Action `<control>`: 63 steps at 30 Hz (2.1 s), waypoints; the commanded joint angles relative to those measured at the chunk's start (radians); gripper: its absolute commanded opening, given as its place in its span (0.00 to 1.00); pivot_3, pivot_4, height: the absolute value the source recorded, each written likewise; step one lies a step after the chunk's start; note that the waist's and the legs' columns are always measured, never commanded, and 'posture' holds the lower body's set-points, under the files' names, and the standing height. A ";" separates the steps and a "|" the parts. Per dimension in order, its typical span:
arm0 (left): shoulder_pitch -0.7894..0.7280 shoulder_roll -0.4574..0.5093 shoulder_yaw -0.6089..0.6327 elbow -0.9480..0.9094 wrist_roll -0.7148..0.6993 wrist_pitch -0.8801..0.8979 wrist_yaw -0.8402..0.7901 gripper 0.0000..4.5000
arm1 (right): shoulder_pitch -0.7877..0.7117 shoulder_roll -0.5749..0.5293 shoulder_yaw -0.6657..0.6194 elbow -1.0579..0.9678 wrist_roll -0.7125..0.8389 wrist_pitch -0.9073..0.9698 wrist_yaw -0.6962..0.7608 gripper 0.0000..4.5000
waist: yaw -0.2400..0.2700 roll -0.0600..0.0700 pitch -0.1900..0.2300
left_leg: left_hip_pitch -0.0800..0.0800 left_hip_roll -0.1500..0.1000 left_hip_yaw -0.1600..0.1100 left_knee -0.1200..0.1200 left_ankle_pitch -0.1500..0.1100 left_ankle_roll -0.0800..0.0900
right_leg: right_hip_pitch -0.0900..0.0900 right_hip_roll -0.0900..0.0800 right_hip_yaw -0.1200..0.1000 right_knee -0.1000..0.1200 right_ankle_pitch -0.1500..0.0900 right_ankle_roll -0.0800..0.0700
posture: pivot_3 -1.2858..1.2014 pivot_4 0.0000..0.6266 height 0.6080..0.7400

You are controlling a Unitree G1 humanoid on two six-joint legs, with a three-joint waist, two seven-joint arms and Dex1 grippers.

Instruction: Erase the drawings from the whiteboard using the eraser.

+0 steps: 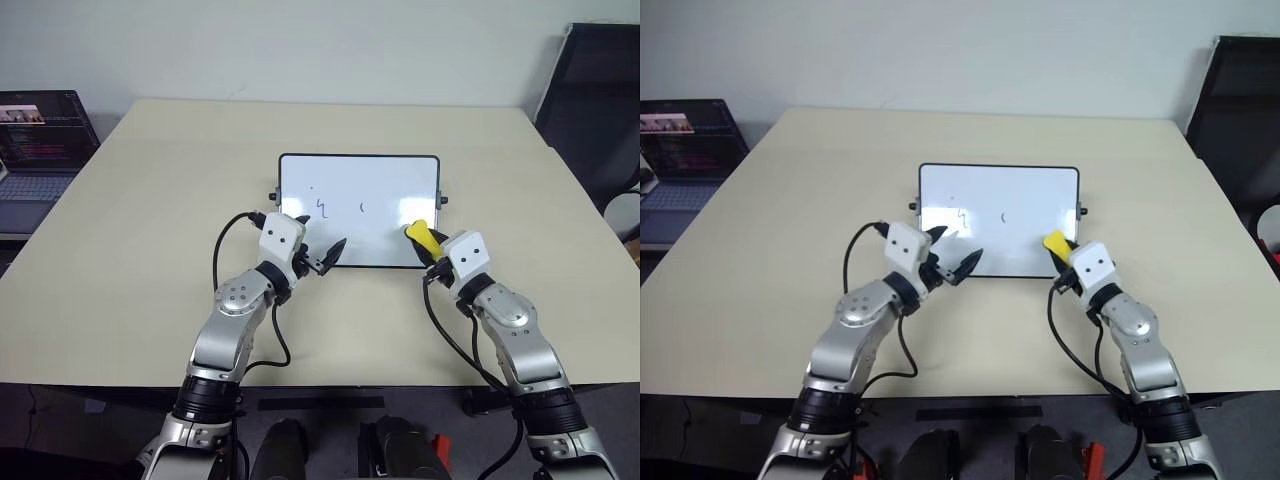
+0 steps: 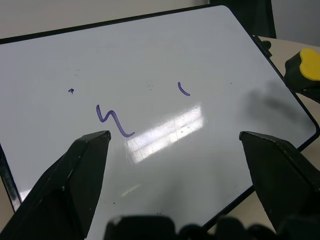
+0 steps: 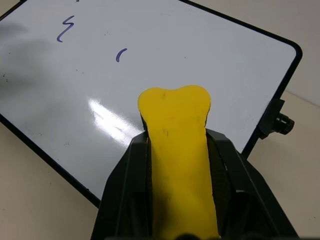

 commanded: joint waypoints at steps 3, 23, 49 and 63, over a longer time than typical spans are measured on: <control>-0.010 -0.001 0.001 -0.054 -0.008 -0.009 0.001 1.00 | -0.032 0.002 -0.009 -0.025 0.000 -0.007 0.001 0.24 | 0.000 0.000 0.000 | 0.000 0.000 0.000 0.000 0.000 0.000 | 0.000 0.000 0.000 0.000 0.000 0.000 | 0.52 0.24 1.00; 0.009 0.002 0.009 -0.069 -0.007 -0.004 0.010 1.00 | -0.248 0.066 0.072 0.074 -0.047 0.104 0.014 0.24 | 0.000 0.000 0.000 | 0.000 0.000 0.000 0.001 0.000 0.000 | 0.000 0.000 0.000 0.001 0.000 0.000 | 0.52 0.24 1.00; 0.078 0.031 0.017 -0.127 -0.009 0.011 0.012 1.00 | -0.534 0.186 0.127 0.361 -0.118 0.185 -0.057 0.24 | -0.001 0.000 0.000 | 0.000 0.001 0.000 0.000 0.000 0.000 | 0.000 0.000 0.000 0.001 0.003 -0.005 | 0.52 0.24 1.00; 0.091 0.033 0.020 -0.167 -0.014 0.044 0.029 1.00 | -0.429 0.146 0.183 0.312 -0.169 0.290 -0.010 0.24 | -0.001 0.000 0.000 | 0.001 0.002 0.000 0.001 0.000 0.000 | 0.000 -0.001 0.000 0.002 0.003 -0.005 | 0.52 0.24 1.00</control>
